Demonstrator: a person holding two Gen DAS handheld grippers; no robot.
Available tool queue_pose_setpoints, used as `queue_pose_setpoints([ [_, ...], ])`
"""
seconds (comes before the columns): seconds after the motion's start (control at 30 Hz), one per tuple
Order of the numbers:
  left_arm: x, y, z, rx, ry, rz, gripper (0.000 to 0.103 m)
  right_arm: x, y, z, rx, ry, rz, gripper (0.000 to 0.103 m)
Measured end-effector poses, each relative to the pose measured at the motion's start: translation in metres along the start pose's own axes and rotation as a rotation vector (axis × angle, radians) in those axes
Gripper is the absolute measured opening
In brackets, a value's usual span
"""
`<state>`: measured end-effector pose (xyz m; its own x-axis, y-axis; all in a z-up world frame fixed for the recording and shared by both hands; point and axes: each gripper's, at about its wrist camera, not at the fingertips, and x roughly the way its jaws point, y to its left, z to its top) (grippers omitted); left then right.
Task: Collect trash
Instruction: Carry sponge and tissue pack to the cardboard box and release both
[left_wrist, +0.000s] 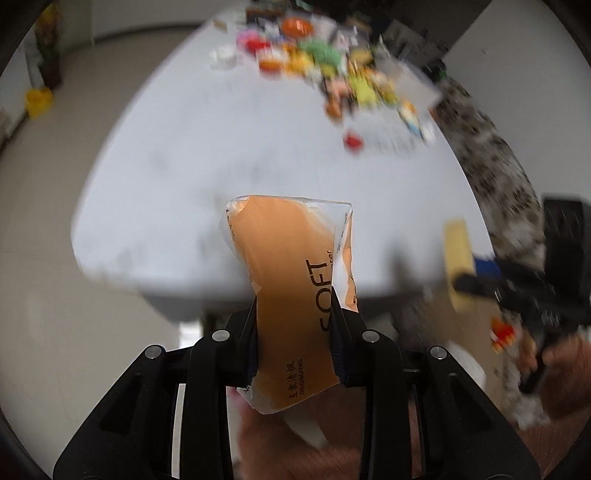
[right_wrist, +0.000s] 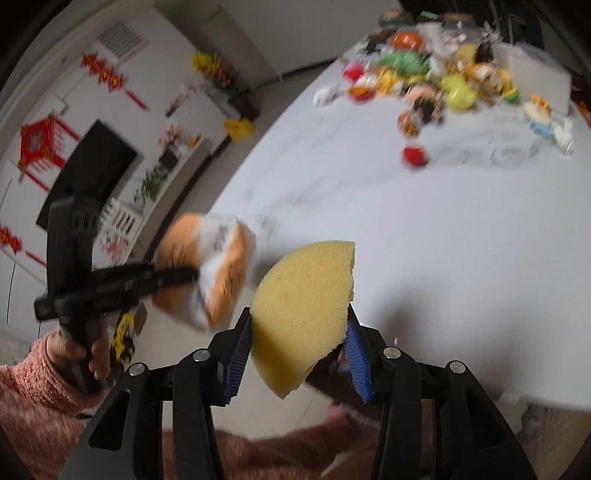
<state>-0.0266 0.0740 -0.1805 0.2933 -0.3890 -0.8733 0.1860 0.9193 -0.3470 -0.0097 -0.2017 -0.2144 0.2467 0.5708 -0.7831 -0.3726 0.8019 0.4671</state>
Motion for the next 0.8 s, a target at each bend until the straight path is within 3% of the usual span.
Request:
queue_pose_setpoints([
  [0.13,0.026,0.012,-0.054,-0.008,0.119,-0.032,0.03,0.024,0.013,-0.039,0.024,0.073,-0.009,0.046],
  [0.33,0.11,0.042,-0.085,-0.038,0.254,0.0,0.03,0.077,0.0,-0.092,0.099,0.127,-0.087,0.046],
  [0.67,0.271,0.071,-0.116,-0.1,0.421,0.063,0.033,0.201,-0.099,-0.154,0.273,0.232,-0.215,0.049],
  [0.73,0.297,0.081,-0.118,-0.145,0.466,0.095,0.039,0.218,-0.118,-0.16,0.315,0.239,-0.239,0.073],
  [0.77,0.303,0.087,-0.117,-0.158,0.478,0.107,0.05,0.226,-0.126,-0.16,0.337,0.243,-0.244,0.076],
  [0.8,0.311,0.091,-0.117,-0.174,0.488,0.123,0.069,0.231,-0.134,-0.161,0.351,0.253,-0.254,0.078],
])
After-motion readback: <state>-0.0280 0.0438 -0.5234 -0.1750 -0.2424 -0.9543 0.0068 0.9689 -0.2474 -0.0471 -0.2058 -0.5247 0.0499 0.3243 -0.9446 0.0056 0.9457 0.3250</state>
